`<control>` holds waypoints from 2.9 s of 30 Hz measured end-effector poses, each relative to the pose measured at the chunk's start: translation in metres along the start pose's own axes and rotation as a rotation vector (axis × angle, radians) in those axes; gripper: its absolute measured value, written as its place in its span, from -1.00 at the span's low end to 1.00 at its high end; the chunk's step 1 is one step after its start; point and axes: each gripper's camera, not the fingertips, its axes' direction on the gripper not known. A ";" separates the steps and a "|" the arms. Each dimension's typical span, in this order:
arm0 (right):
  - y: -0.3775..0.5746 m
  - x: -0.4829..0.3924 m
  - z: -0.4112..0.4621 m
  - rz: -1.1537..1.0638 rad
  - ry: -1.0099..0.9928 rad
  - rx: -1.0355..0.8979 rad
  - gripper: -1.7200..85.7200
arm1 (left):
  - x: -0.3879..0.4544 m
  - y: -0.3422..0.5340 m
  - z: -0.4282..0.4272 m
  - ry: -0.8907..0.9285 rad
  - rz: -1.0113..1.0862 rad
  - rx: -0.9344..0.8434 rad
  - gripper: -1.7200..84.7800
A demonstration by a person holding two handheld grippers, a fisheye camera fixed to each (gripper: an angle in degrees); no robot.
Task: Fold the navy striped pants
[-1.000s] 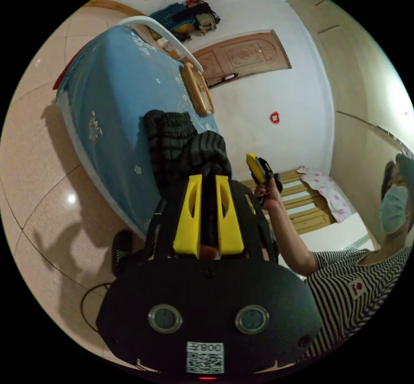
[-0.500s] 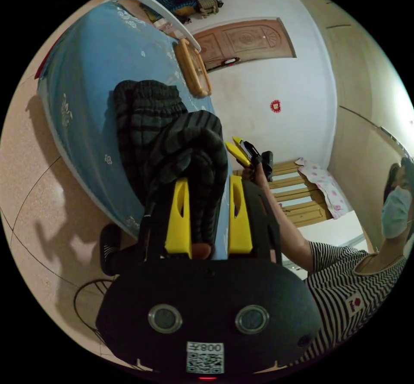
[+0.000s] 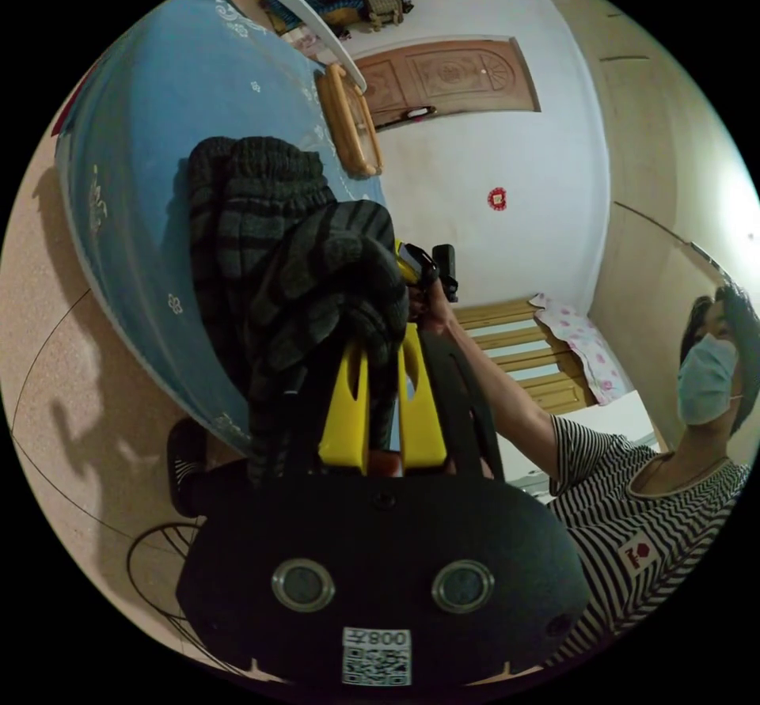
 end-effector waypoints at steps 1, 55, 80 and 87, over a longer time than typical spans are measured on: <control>0.002 0.004 -0.004 0.003 -0.034 0.007 -0.80 | 0.003 0.002 0.001 0.001 0.004 -0.004 -0.81; -0.057 -0.004 -0.022 0.106 -0.087 0.157 -0.92 | -0.065 -0.051 -0.069 0.424 -0.191 0.152 -0.82; -0.036 -0.013 0.062 0.084 0.089 0.357 -0.95 | -0.120 -0.109 -0.084 0.406 -0.197 0.166 -0.82; -0.007 -0.052 0.193 -0.048 0.442 0.034 -0.96 | -0.112 -0.102 -0.086 0.332 -0.158 0.132 -0.81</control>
